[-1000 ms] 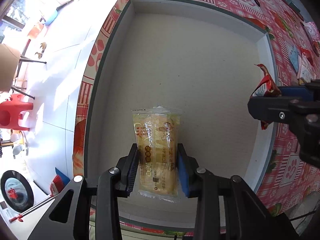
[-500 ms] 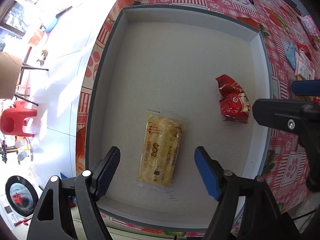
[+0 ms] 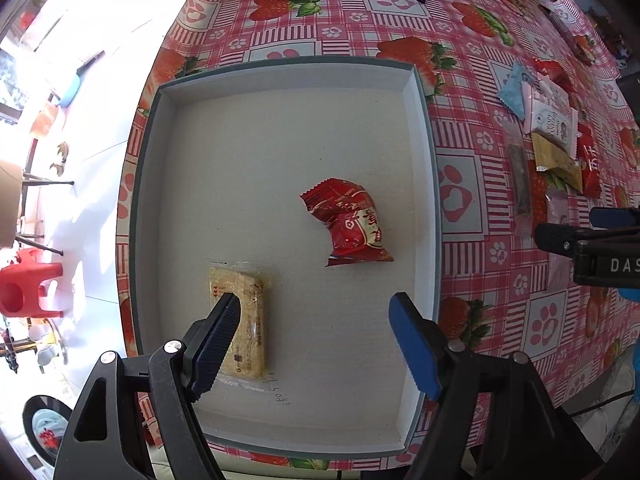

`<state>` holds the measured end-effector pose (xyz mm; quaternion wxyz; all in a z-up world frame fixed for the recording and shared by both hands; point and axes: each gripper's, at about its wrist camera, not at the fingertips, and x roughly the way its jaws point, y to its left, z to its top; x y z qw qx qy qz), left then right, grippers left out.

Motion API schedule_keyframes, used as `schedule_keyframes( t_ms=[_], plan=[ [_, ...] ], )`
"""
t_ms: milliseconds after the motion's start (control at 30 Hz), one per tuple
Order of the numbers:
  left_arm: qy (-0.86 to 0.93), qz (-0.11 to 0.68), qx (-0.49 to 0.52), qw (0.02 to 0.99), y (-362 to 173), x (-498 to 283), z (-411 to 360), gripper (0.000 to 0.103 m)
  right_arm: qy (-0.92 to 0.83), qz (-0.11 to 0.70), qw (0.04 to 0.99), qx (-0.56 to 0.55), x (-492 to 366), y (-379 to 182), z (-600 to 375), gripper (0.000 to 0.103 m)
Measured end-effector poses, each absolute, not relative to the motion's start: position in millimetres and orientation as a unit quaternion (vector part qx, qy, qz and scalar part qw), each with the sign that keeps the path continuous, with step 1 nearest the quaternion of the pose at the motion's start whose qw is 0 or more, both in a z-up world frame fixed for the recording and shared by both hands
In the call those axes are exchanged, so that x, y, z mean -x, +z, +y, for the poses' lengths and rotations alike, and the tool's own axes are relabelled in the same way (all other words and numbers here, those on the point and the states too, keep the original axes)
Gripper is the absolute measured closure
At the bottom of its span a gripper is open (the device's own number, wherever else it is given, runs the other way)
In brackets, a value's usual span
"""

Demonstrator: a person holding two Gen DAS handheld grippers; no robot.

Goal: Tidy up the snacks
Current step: 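Grasp the pink wrapped bar with the right gripper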

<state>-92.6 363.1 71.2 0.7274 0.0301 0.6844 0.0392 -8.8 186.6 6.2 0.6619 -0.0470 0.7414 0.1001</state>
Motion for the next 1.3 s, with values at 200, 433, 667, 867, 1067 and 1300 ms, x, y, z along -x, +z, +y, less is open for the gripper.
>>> schedule_keyframes(
  t_ms=[200,433,667,867,1067,1300],
  plan=[
    [0.015,0.685,-0.036,0.727,88.1,86.8,327.6,0.023,0.058,0.761,0.646,0.018,11.1,-14.1,135.0,0.001],
    [-0.009,0.686,-0.046,0.726,93.9,96.3,297.9,0.023,0.070,0.762,0.644,0.017,4.3,-28.5,117.2,0.001],
    [-0.033,0.687,-0.047,0.725,95.9,86.8,266.0,0.023,0.078,0.753,0.652,0.033,19.5,-17.4,130.8,0.047],
    [-0.045,0.696,-0.046,0.715,78.2,65.6,240.7,0.023,0.082,0.749,0.657,0.034,36.8,-2.8,92.7,0.072],
    [-0.041,0.708,-0.043,0.704,50.3,39.0,213.8,0.023,0.070,0.750,0.657,0.007,57.3,3.4,38.3,0.072],
    [-0.026,0.713,-0.039,0.700,32.1,36.1,204.8,0.037,0.062,0.750,0.659,-0.014,82.1,11.7,-13.4,0.072]
  ],
)
